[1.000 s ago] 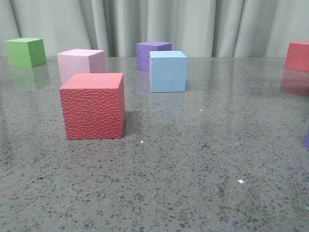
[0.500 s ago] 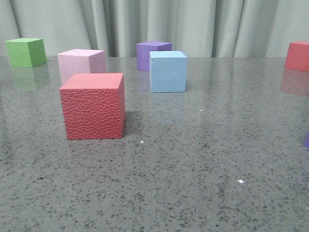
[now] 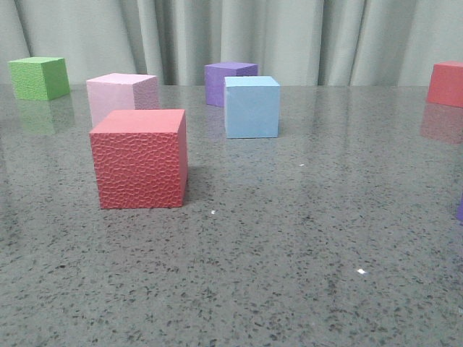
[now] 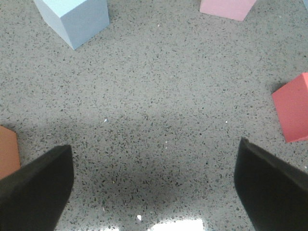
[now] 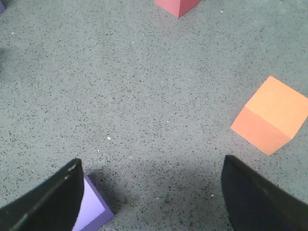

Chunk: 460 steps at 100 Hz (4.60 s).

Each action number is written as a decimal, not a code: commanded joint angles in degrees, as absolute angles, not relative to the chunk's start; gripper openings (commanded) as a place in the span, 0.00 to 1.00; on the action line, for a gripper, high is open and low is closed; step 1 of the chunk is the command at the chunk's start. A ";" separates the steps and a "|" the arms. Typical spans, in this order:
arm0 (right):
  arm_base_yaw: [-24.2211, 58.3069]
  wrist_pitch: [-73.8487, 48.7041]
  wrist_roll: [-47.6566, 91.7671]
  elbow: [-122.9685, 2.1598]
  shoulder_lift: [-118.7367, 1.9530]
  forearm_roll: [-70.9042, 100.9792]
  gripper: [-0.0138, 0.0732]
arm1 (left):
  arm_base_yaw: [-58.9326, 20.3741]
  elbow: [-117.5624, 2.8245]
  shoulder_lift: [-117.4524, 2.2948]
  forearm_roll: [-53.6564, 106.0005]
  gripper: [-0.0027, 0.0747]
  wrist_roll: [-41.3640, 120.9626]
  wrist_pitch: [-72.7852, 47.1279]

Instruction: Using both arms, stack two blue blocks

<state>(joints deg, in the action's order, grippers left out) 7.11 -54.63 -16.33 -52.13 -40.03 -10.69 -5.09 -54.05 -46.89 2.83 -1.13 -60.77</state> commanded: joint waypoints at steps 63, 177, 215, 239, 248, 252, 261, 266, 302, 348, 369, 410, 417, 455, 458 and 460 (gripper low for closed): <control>6.86 -50.74 -15.72 -53.47 -39.90 -10.38 0.83 | -5.32 -74.20 -62.46 -5.41 0.86 -1.69 -50.23; 6.86 -50.26 -15.72 -53.47 -39.90 -10.38 0.83 | 0.78 -91.98 -89.54 -1.74 0.86 35.70 -61.68; 6.86 -50.04 -15.72 -53.47 -39.90 -10.34 0.83 | 0.78 -91.98 -93.68 -2.03 0.86 40.98 -62.11; 6.86 -50.04 -15.72 -53.47 -39.90 -10.34 0.83 | 0.78 -91.98 -93.68 -6.43 0.86 43.10 -61.64; 6.86 -50.04 -15.72 -53.47 -39.90 -10.34 0.83 | 0.78 -91.98 -93.68 -6.43 0.86 43.87 -61.52; 6.86 -50.04 -15.72 -53.47 -39.90 -10.34 0.83 | 0.78 -91.98 -93.68 -6.43 0.86 44.01 -61.38; 6.86 -50.04 -15.72 -53.47 -39.90 -10.34 0.83 | 0.78 -91.98 -93.68 -6.43 0.86 44.01 -61.38; 6.86 -50.04 -15.72 -53.47 -39.90 -10.34 0.83 | 0.78 -91.98 -93.68 -6.43 0.86 44.01 -61.38; 6.86 -50.03 -15.72 -53.47 -39.90 -10.34 0.83 | 0.78 -91.98 -93.68 -5.54 0.86 44.01 -61.50; 6.86 -50.03 -15.72 -53.47 -39.90 -10.34 0.83 | 0.78 -91.98 -95.46 -7.84 0.86 44.01 -62.09; 6.86 -50.16 -15.72 -53.47 -39.90 -10.34 0.83 | 0.78 -91.98 -97.06 -9.26 0.86 44.01 -61.99; 6.86 -50.39 -15.72 -53.47 -39.90 -10.34 0.83 | 0.79 -91.98 -97.44 -10.27 0.86 44.01 -59.32; 6.86 -50.39 -15.72 -53.47 -39.90 -10.34 0.83 | 0.79 -91.98 -97.85 -10.27 0.86 44.01 -59.32; 6.86 -50.39 -15.72 -53.47 -39.90 -10.34 0.83 | 0.79 -91.87 -100.54 -10.41 0.86 44.01 -59.42; 6.86 -50.39 -15.72 -53.47 -39.90 -10.34 0.83 | 0.79 -91.87 -100.71 -10.41 0.86 44.01 -59.32; 6.86 -50.39 -15.72 -53.47 -39.90 -10.34 0.83 | 0.79 -91.87 -101.01 -10.41 0.86 44.01 -59.32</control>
